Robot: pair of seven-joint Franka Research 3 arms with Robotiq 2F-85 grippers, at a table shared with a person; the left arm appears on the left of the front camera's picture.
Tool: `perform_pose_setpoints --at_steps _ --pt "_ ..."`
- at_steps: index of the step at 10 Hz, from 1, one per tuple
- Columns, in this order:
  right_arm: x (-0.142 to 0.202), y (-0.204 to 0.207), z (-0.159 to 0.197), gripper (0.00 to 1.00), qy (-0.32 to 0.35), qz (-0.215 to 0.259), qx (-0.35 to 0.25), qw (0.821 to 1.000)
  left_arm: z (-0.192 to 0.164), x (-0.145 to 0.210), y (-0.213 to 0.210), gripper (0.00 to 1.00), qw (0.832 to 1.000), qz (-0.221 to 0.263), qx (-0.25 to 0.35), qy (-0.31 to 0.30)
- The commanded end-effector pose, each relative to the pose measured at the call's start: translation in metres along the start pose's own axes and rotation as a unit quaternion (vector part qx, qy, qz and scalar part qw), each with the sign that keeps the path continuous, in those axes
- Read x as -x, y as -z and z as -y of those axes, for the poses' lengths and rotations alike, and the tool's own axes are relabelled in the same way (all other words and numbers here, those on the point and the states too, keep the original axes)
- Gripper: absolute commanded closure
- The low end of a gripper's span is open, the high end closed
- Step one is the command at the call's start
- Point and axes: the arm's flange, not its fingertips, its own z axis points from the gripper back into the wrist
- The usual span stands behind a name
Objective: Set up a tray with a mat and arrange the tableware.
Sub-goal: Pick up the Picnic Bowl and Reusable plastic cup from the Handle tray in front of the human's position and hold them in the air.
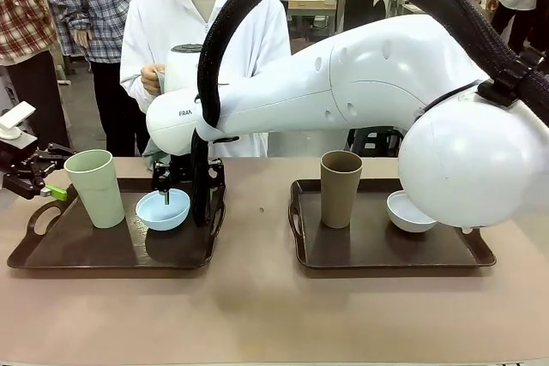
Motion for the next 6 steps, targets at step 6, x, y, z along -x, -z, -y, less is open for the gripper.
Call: perform_pose_setpoints --at_steps 6 --pt "-0.004 0.014 -0.009 0.0 0.004 -0.002 0.008 1.0 -0.013 0.013 0.024 0.0 1.0 0.01 -0.009 0.002"
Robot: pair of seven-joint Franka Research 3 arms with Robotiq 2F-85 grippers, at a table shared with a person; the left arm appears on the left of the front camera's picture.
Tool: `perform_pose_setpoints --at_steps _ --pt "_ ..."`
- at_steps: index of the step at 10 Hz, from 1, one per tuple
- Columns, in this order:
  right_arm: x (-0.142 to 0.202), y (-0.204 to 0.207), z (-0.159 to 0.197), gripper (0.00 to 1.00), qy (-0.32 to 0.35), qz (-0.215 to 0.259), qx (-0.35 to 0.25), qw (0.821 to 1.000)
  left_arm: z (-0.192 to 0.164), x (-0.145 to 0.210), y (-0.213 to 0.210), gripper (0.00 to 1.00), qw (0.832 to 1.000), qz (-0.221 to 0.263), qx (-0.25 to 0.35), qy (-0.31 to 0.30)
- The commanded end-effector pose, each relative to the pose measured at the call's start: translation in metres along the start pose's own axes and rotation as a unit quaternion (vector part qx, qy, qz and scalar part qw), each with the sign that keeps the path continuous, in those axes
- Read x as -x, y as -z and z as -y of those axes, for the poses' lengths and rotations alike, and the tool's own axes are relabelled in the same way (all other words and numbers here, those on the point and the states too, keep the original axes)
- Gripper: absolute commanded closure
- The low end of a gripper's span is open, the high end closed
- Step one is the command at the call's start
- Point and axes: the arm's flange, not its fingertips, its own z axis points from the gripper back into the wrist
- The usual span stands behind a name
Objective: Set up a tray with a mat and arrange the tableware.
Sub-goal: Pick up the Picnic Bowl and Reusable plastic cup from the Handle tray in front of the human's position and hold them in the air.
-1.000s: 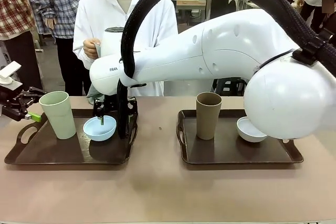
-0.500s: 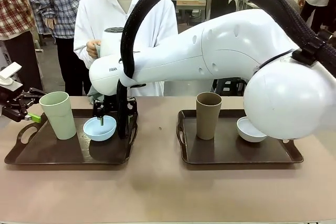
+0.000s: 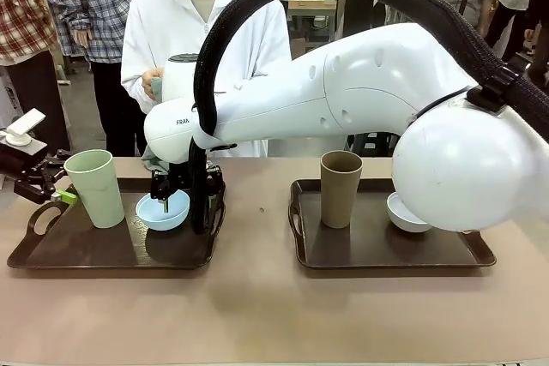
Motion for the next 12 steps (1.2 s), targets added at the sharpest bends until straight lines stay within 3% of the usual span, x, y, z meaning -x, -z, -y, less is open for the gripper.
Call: perform_pose_setpoints --at_steps 1,5,6,7,8,9,10,11,12 --pt "-0.009 -0.001 -0.006 0.0 0.006 0.011 0.002 1.0 -0.008 0.004 0.008 0.0 1.0 0.006 -0.009 0.016" --pt "-0.012 0.002 -0.004 0.0 0.002 0.008 -0.007 1.0 -0.017 0.012 0.023 0.0 1.0 0.017 0.0 0.017" --pt "-0.012 0.003 -0.004 0.39 -0.006 0.013 -0.011 1.0 -0.017 0.013 0.023 0.0 1.0 0.019 0.003 0.017" --pt "-0.012 0.003 -0.003 0.55 -0.008 0.009 -0.013 1.0 -0.017 0.016 0.02 0.54 1.0 0.02 0.004 0.023" --pt "-0.012 0.003 -0.003 0.95 -0.008 0.008 -0.014 1.0 -0.015 0.016 0.02 0.54 0.999 0.02 0.006 0.024" --pt "-0.012 0.003 -0.004 1.0 -0.01 0.009 -0.014 1.0 -0.014 0.017 0.019 1.0 1.0 0.02 0.006 0.022" --pt "-0.011 0.003 -0.005 1.0 -0.009 0.008 -0.014 1.0 -0.014 0.018 0.018 0.58 1.0 0.019 0.004 0.021" --pt "-0.012 0.003 -0.006 1.0 -0.008 0.009 -0.013 1.0 -0.013 0.02 0.014 1.0 1.0 0.015 -0.001 0.019" --pt "-0.011 0.002 -0.006 0.95 -0.007 0.008 -0.012 1.0 -0.011 0.021 0.011 1.0 1.0 0.013 -0.002 0.019"
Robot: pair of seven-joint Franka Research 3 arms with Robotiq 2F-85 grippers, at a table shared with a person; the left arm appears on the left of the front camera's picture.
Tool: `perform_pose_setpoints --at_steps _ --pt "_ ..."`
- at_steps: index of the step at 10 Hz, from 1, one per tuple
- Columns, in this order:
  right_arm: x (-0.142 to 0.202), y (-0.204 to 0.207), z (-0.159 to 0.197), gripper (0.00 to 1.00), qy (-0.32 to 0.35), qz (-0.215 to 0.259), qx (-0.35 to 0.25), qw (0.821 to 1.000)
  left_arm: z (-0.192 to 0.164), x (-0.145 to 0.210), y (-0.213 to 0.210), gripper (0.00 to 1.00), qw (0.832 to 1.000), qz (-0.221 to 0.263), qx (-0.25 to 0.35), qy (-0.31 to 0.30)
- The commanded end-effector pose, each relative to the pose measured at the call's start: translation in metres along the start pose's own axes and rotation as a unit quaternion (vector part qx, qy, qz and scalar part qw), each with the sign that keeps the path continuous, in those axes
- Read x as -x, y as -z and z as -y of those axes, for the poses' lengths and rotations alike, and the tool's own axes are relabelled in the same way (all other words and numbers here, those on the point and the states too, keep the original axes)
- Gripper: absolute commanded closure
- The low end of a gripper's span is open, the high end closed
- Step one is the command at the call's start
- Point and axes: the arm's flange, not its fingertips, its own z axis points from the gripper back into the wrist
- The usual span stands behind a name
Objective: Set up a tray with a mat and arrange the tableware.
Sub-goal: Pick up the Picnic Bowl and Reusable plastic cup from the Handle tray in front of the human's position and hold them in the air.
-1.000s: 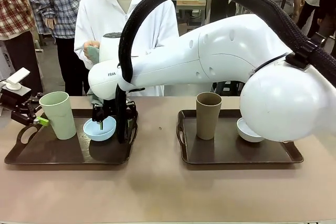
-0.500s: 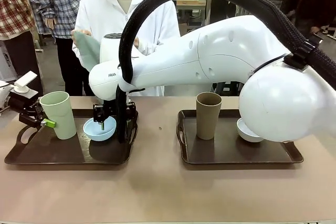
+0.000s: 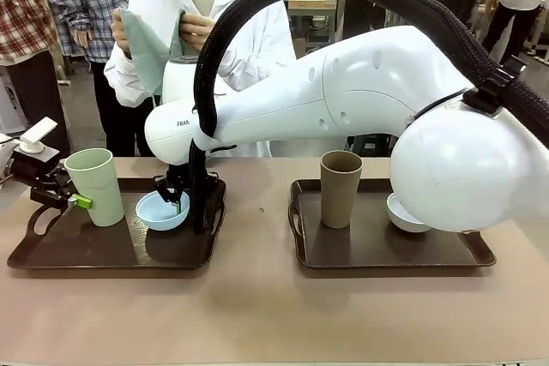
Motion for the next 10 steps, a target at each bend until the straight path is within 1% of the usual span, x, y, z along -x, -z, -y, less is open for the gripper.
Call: perform_pose_setpoints --at_steps 1,2,3,4,5,6,7,8,10 --pt "-0.009 0.0 -0.006 1.0 -0.004 0.002 -0.006 1.0 0.002 0.005 -0.009 1.0 1.0 -0.004 -0.008 0.015" --pt "-0.009 0.0 -0.005 1.0 -0.003 0.002 -0.004 1.0 0.002 0.008 -0.013 0.73 1.0 -0.006 -0.009 0.014" --pt "-0.009 -0.001 -0.005 1.0 -0.002 0.001 -0.004 1.0 0.002 0.007 -0.014 0.73 1.0 -0.008 -0.009 0.013" --pt "-0.009 -0.002 -0.003 1.0 0.001 0.002 -0.002 1.0 0.001 0.003 -0.013 1.0 1.0 -0.01 -0.009 0.011" --pt "-0.008 -0.008 0.0 1.0 0.003 0.013 0.003 1.0 0.003 -0.001 -0.014 0.73 1.0 -0.013 -0.002 0.009" --pt "-0.002 -0.024 0.005 1.0 0.001 -0.011 -0.03 0.999 0.01 -0.006 -0.02 0.73 1.0 -0.017 0.005 0.003" --pt "0.006 -0.048 0.009 1.0 0.004 -0.015 -0.044 0.999 0.021 -0.025 -0.03 0.73 1.0 -0.011 0.015 0.006" --pt "0.018 -0.076 0.013 1.0 0.004 -0.013 -0.051 0.999 0.035 -0.048 -0.04 0.73 1.0 -0.01 0.017 0.016" --pt "0.043 -0.139 0.011 1.0 0.011 0.013 -0.05 0.999 0.066 -0.106 -0.063 0.73 0.999 -0.019 0.013 0.041"
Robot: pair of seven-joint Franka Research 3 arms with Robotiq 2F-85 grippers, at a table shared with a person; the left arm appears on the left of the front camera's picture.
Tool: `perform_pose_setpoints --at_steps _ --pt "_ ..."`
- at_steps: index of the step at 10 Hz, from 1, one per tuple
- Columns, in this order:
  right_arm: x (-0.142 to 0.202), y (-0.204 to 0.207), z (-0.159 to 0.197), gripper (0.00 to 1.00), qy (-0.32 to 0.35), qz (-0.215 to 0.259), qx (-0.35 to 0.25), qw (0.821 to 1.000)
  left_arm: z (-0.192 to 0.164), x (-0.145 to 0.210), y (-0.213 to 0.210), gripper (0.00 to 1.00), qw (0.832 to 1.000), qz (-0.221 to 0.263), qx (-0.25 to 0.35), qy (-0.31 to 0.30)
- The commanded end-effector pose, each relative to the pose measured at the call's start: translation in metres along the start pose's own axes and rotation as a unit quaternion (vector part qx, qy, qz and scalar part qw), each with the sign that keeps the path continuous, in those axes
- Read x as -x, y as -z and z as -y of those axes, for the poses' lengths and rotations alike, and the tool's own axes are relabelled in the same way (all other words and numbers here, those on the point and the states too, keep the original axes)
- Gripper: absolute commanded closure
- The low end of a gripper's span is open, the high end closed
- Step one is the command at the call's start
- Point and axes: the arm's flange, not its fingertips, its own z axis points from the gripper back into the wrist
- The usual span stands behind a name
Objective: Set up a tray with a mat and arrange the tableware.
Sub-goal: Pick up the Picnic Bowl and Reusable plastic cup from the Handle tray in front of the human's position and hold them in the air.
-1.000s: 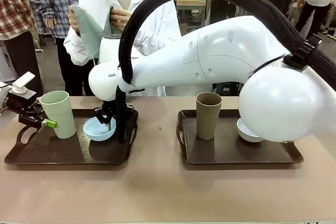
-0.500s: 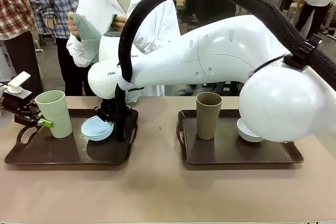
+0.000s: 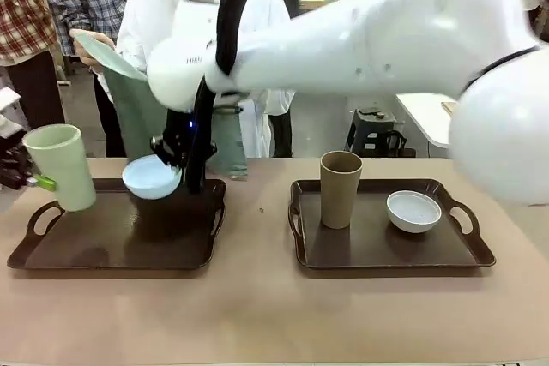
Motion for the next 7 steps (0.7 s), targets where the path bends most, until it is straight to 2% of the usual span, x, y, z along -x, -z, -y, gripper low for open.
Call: perform_pose_setpoints --at_steps 1,4,5,7 --pt "0.035 -0.046 0.004 1.0 0.011 0.011 0.008 1.0 0.034 -0.057 -0.016 0.73 1.0 -0.014 -0.013 0.019" --pt "0.049 -0.083 -0.015 1.0 0.013 0.027 0.022 0.999 0.057 -0.118 -0.032 0.73 0.997 -0.025 -0.046 0.055" --pt "0.045 -0.079 -0.008 1.0 0.008 0.017 0.01 1.0 0.062 -0.125 -0.036 0.73 0.997 -0.016 -0.053 0.057" --pt "0.043 -0.095 -0.017 1.0 -0.001 0.027 0.008 1.0 0.052 -0.116 -0.04 0.73 0.997 -0.025 -0.035 0.057"
